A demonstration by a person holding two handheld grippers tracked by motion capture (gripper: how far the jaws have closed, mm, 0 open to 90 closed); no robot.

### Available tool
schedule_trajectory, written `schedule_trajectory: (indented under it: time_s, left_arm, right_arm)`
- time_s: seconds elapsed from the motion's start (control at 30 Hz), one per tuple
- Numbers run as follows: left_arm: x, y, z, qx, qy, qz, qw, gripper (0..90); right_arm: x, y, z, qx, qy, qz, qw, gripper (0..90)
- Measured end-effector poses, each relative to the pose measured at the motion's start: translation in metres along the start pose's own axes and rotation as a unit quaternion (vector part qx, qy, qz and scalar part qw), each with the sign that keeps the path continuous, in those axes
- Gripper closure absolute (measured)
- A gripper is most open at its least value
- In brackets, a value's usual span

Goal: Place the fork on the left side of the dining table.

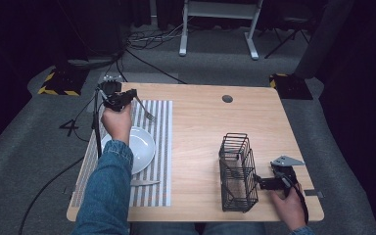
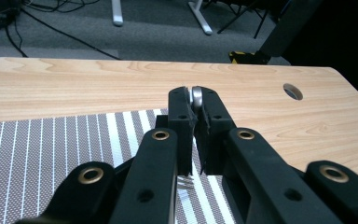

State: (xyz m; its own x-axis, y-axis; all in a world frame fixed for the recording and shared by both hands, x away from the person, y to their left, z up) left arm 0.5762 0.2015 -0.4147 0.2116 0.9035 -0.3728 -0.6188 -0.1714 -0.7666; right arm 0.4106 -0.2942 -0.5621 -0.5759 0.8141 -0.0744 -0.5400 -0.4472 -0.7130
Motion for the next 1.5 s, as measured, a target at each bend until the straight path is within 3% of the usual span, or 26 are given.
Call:
schedule_trajectory:
  time_s: [0.6,0.97,1.5]
  left_arm:
    - [0.015,0.006,-0.001,0.004,-0.004,0.021,0.9998,85.2]
    - [0.038,0.012,0.001,0.019,-0.051,0.012,0.9985,78.0]
    - [0.066,0.026,0.002,0.033,-0.062,0.045,0.9965,72.0]
  right_arm:
    - [0.0,0.0,0.0,0.0,0.001,-0.001,1.0,4.9]
    - [0.0,0.0,0.0,0.0,0.001,0.0,1.0,5.0]
    - [0.0,0.0,0.0,0.0,0.001,0.0,1.0,5.0]
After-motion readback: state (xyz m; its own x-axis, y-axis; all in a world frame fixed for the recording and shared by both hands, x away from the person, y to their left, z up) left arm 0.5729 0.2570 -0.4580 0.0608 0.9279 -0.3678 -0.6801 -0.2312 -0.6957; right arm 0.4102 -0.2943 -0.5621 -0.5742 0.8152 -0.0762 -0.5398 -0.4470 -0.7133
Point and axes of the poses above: each handheld gripper's, and its own axes: z roughly backward along the jaws, y roughly out of its underside, x roughly to its left, the point moved 8 cm from there along -z, roughly forward along the jaws, and after that the axes turned 5 degrees about z, right-handed, at the moved point
